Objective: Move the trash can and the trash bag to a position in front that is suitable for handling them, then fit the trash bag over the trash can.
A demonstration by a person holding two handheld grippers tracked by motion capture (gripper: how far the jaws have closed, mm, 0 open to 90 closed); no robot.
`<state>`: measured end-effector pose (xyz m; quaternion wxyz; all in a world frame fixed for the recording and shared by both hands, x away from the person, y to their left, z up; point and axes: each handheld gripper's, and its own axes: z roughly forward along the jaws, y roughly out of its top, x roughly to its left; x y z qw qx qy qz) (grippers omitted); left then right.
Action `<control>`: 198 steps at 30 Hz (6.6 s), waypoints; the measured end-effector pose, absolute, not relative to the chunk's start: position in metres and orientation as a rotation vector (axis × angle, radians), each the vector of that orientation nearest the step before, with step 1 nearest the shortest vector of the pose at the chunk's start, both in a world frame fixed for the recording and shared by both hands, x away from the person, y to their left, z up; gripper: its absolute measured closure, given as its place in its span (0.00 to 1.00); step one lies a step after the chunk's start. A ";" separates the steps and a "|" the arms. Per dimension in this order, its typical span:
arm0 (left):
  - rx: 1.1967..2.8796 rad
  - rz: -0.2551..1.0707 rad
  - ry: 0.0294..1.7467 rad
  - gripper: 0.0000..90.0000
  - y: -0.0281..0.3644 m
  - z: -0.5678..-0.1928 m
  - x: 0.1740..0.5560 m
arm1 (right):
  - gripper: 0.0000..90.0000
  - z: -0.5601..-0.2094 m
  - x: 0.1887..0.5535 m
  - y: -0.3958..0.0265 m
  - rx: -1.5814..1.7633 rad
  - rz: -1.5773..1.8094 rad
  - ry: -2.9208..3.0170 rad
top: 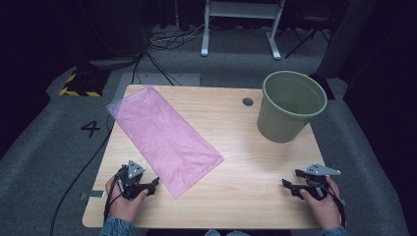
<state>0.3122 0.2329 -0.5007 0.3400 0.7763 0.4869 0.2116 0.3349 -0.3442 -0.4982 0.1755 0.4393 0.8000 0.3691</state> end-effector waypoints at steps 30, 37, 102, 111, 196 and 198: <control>2.005 0.547 1.211 0.27 0.243 -0.482 0.294 | 0.52 -0.345 0.383 -0.329 0.970 1.241 2.194; 1.991 0.576 1.189 0.30 0.247 -0.482 0.287 | 0.56 -0.317 0.414 -0.319 0.912 1.254 2.180; 2.052 0.546 1.164 0.28 0.243 -0.490 0.287 | 0.68 -0.329 0.273 -0.195 0.368 1.360 2.657; 2.047 0.543 1.168 0.28 0.242 -0.490 0.288 | 0.60 -0.327 0.243 -0.181 0.278 1.415 2.701; 1.983 0.555 1.560 0.26 0.259 -0.494 0.429 | 0.29 -0.503 0.359 -0.364 1.147 0.998 2.263; 1.982 0.560 1.537 0.24 0.257 -0.496 0.430 | 0.29 -0.503 0.359 -0.365 1.154 1.002 2.265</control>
